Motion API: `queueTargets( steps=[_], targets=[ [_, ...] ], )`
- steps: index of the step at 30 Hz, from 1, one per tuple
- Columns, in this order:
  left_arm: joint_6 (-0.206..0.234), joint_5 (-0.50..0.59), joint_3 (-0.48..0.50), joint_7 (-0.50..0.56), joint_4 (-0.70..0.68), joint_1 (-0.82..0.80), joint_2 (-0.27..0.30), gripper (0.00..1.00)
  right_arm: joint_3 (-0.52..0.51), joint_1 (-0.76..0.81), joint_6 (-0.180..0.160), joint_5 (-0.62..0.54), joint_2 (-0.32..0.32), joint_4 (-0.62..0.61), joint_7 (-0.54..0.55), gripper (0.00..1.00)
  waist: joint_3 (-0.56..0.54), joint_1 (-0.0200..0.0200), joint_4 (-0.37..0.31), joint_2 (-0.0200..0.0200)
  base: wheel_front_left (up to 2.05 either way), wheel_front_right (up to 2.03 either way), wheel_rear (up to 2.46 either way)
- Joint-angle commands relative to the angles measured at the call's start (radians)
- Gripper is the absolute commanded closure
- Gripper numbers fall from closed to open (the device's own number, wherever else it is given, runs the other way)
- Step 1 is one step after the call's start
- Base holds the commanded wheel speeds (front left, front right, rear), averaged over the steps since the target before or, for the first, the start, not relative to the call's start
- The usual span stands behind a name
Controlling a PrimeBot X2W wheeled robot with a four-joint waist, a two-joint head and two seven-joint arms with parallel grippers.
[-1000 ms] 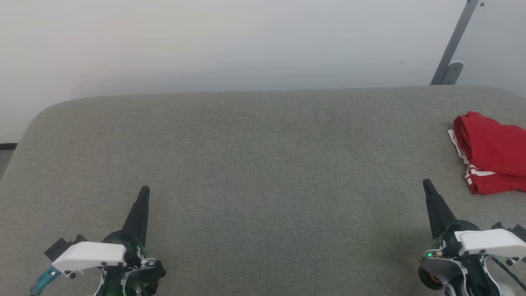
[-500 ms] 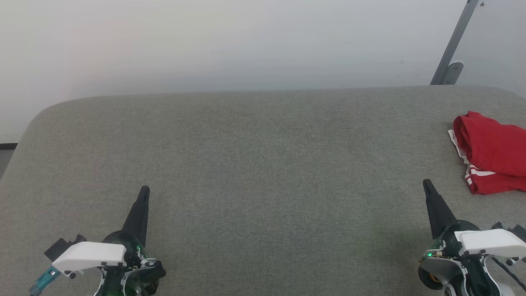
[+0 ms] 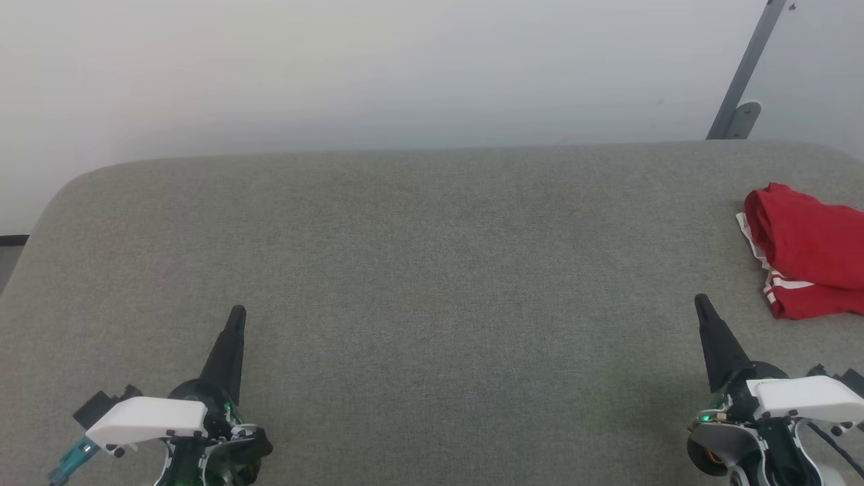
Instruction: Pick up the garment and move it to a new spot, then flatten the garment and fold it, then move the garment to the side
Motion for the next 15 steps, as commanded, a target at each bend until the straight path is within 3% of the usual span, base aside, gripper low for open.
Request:
queueTargets(
  steps=[1, 15],
  targets=[
    [-0.003, -0.003, 0.003, 0.003, -0.003, -0.01, -0.003, 1.0, -0.001, -0.005, 0.0, 0.004, 0.004, -0.003, 0.002, 1.0, 0.0, 0.0, 0.0, 0.0, 0.0, 0.0, 0.0],
    [-0.003, -0.003, 0.003, 0.003, -0.003, -0.01, -0.003, 1.0, -0.001, -0.005, 0.0, 0.004, 0.004, -0.003, 0.002, 1.0, 0.0, 0.0, 0.0, 0.0, 0.0, 0.0, 0.0]
  ],
)
